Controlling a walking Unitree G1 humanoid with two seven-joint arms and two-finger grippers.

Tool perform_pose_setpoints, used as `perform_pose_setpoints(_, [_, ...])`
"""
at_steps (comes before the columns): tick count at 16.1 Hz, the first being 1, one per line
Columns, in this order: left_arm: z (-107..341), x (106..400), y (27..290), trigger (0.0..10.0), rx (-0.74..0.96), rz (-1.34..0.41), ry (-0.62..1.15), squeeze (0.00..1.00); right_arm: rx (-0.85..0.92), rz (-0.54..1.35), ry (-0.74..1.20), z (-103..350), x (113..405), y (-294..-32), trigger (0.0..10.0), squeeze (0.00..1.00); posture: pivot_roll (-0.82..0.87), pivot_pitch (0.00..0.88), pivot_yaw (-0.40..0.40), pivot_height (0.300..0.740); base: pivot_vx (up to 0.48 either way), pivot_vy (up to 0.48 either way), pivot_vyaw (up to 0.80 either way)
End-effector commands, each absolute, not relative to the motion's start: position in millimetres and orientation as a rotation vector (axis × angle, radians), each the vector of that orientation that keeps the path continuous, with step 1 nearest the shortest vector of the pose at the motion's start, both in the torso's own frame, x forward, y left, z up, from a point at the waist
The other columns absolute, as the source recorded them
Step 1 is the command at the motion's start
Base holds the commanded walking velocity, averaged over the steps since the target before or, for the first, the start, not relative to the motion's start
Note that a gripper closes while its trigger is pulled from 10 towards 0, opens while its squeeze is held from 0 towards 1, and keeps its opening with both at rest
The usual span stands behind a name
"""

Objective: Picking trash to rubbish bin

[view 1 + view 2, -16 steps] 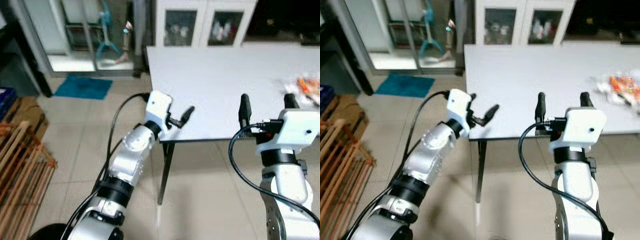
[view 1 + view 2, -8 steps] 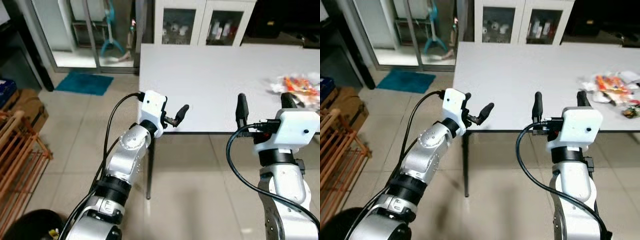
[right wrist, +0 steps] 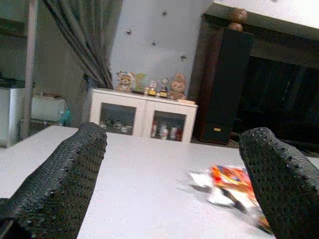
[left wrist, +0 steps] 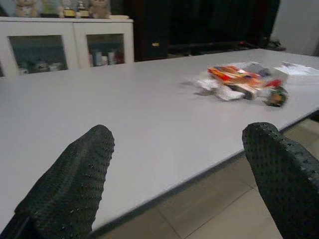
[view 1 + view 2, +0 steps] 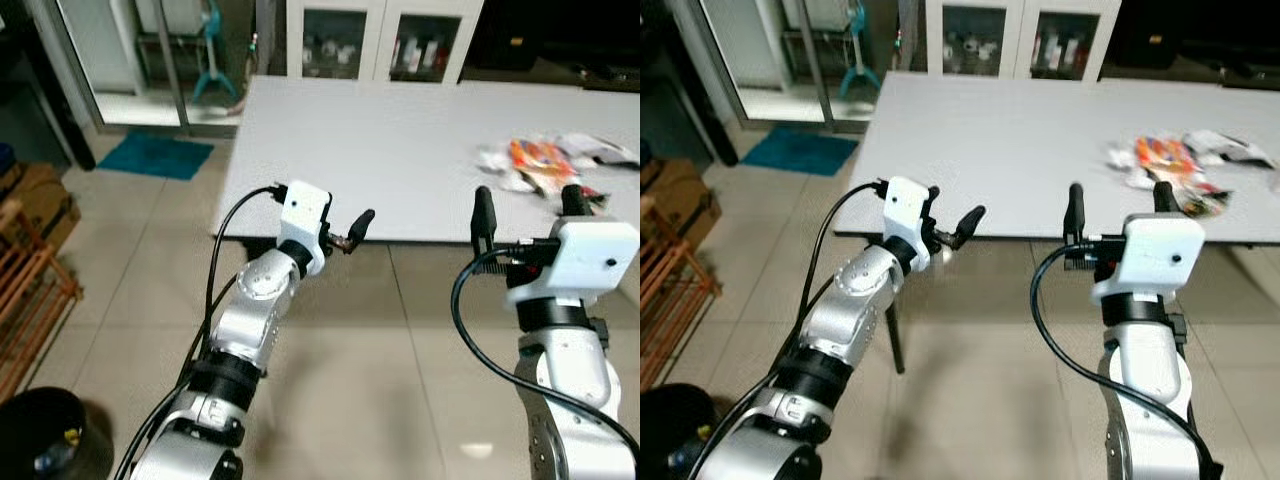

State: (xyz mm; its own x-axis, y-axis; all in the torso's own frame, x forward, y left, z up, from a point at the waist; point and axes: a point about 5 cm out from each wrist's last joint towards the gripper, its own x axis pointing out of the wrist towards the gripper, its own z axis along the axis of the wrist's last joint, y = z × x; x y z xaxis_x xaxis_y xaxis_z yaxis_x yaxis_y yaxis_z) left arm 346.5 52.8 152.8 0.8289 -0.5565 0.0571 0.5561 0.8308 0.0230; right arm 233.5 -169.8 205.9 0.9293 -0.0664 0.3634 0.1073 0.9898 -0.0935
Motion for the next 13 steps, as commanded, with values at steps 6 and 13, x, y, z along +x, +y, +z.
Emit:
perform_pose_setpoints(6, [153.9, 345.1, 41.4, 10.0, 0.019, -0.618, -0.056, 0.00, -0.136, -0.110, -0.359, 205.8, 231.1, -175.5, 10.0, 0.00, 0.08, 0.058, -0.014, 0.740, 0.000, -0.473, 0.00])
perform_pose_setpoints(13, [153.5, 346.0, 39.5, 10.0, 0.018, -0.611, -0.056, 0.00, -0.150, -0.100, -0.360, 206.9, 232.5, -175.9, 10.0, 0.00, 0.07, 0.050, -0.021, 0.740, 0.000, -0.468, 0.00])
